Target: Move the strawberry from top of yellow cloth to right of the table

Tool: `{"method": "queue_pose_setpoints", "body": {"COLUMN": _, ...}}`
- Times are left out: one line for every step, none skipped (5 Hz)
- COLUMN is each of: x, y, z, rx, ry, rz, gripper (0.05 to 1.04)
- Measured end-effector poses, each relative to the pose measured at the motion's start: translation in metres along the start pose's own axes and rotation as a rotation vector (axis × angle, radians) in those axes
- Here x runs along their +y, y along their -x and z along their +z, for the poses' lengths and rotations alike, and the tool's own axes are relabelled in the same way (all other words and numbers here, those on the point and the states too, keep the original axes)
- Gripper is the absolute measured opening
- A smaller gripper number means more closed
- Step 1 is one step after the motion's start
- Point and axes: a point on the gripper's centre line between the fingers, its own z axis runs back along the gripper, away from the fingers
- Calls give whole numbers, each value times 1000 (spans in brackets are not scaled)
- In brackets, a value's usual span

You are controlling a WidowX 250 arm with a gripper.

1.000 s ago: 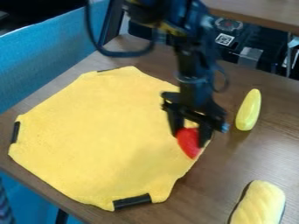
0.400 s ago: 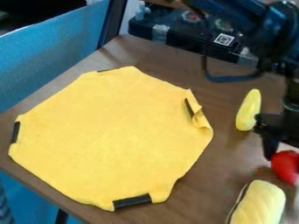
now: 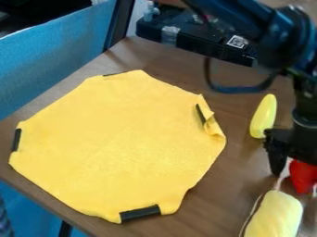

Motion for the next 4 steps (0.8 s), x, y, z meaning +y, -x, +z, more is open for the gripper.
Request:
{"method": "queue_pose_setpoints", "body": {"x": 11, "y": -1, "z": 44, "rx": -92, "ry": 91, "rz": 75, "gripper": 999}}
{"method": "queue_pose_setpoints", "body": {"x": 26, "y": 11, "z": 89, "rx": -161, "ry": 162, "rz": 102, "gripper": 999}}
{"method": "queue_pose_setpoints", "body": {"x": 69, "y": 41, "z": 123, "rx": -97, "ry": 138, "rz": 82, "gripper": 999}}
{"method": "queue_pose_setpoints", "body": {"x": 113, "y": 95, "z": 99, "rx": 73, "ry": 66, "rz": 116, "gripper": 999}}
